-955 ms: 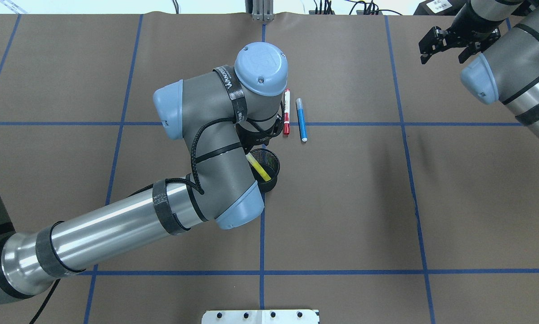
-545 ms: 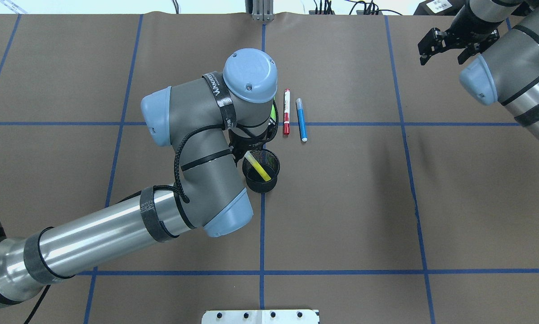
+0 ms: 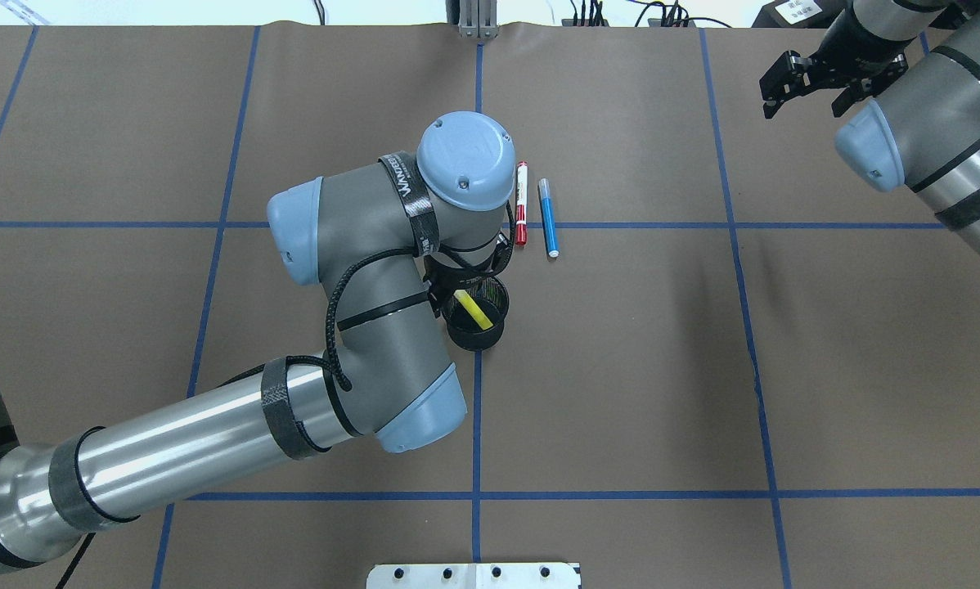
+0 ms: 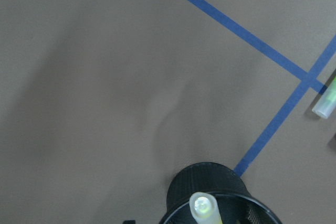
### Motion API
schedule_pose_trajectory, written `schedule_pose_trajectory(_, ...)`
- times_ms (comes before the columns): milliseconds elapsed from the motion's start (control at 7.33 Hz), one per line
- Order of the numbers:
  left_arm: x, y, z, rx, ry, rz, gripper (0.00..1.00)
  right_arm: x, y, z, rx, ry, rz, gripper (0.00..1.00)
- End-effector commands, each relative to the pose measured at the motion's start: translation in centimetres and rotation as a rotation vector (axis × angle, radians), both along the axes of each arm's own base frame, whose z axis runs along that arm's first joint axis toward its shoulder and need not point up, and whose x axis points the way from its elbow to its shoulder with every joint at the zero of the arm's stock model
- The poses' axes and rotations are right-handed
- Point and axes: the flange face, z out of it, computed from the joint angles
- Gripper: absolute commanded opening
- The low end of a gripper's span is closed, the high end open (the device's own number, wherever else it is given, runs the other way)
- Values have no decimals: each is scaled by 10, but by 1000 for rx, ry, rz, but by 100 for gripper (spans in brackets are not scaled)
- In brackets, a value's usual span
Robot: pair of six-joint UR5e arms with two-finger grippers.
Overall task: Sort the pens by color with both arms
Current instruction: 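Lower the left gripper onto the yellow highlighter in the cup and close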
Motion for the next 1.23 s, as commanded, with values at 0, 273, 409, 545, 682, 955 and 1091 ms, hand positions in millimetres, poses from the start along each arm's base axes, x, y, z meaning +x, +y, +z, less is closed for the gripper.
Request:
schedule_pose_trajectory(0, -1, -2, -3, 27, 1, 22, 64, 0, 0, 0, 0, 0, 1, 98)
schedule_pose_trajectory(273, -7, -11, -4, 46, -4, 13, 64, 0, 0, 0, 1, 0, 1, 98)
schedule_pose_trajectory(409, -11, -16, -4, 54, -4, 12, 64, 1, 1, 2, -2, 1, 1, 98)
schedule_pose_trajectory(545, -14, -21, -3, 55, -6, 6, 63, 1, 1, 1, -1, -1, 0, 98)
schedule_pose_trajectory(682, -13, -23, -2, 53, -9, 5, 63, 1, 2, 1, -1, -1, 0, 98)
schedule_pose_trajectory(955, -11, -23, 1, 51, -9, 7, 61, 1, 2, 1, -1, -1, 0, 98)
schedule_pose_trajectory(1091, -10, -22, 2, 51, -10, 9, 60, 1, 2, 1, 0, 0, 1, 98)
